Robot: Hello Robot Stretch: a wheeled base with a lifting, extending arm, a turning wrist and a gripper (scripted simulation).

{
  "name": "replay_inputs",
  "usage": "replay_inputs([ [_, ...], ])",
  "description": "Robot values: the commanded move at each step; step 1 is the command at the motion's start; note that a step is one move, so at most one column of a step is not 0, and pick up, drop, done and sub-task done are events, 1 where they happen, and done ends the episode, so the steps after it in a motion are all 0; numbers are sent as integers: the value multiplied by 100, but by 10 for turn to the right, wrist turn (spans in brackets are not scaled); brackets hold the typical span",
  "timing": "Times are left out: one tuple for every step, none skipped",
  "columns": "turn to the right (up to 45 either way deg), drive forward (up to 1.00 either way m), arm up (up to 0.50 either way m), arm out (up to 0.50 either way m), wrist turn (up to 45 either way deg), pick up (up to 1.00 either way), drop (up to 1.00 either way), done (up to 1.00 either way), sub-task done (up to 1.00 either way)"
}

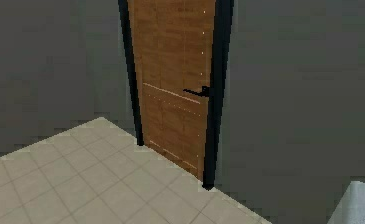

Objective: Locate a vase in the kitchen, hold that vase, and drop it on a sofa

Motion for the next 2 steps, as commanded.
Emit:
replay_inputs([
  [0,0,10,0,0,0,0,0,0],
  [0,0,0,-8,0,0,0,0,0],
])
